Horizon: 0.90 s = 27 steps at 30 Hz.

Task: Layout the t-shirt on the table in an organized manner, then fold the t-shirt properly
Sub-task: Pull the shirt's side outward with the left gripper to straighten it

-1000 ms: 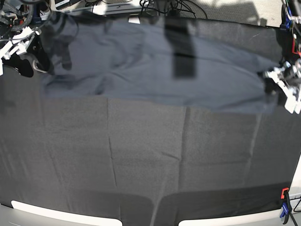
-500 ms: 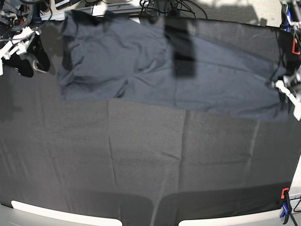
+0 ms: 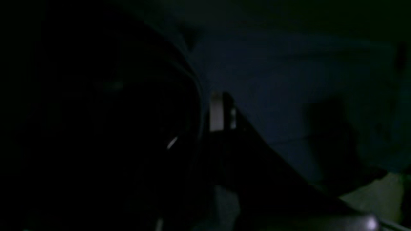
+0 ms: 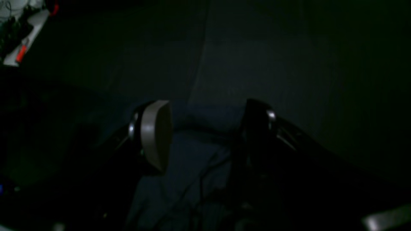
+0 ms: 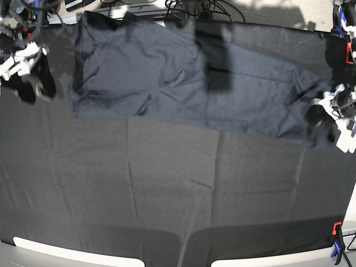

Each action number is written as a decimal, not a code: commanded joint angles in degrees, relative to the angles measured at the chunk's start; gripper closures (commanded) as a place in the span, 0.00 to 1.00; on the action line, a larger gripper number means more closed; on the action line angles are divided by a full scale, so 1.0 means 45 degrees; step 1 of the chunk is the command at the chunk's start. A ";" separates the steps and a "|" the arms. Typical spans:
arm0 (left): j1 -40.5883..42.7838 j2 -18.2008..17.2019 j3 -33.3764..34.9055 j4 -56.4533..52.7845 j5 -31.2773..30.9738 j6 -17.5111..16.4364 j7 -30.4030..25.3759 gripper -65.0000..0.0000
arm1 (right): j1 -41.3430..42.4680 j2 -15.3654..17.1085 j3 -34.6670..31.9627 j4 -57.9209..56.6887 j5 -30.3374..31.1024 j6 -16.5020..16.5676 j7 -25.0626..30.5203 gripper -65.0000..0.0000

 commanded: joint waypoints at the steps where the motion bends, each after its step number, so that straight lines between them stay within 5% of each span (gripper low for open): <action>1: 0.0287 -0.0068 -0.0058 0.0539 -0.0544 -0.0068 -0.0155 1.00 | 0.0078 0.0194 0.0092 0.0199 0.0277 0.0255 0.0291 0.46; 8: 0.1889 0.1477 -0.0034 0.1292 -0.1137 -0.1452 -0.0879 1.00 | 0.0384 0.0194 0.0083 0.0199 0.0423 0.0255 0.0262 0.46; 12: 0.1972 0.2521 0.0442 0.1292 -0.1132 -0.1540 -0.1098 1.00 | 0.0384 0.0194 0.0083 0.0199 0.0427 0.0255 0.0262 0.46; 19: 0.1919 0.3113 0.4119 0.1292 0.1049 -0.1535 -0.2181 1.00 | 0.0384 0.0199 0.0083 0.0199 0.0709 0.0255 0.0267 0.46; 23: 0.1904 0.3113 0.5707 0.1292 0.3152 -0.0559 -0.3570 1.00 | 0.0384 0.0199 0.0083 0.0199 0.0704 0.0255 0.0262 0.46; 27: 0.1870 0.3118 0.6552 0.1292 0.3502 0.0019 -0.4493 1.00 | 0.0384 0.0199 0.0083 0.0199 0.0704 0.0255 0.0267 0.46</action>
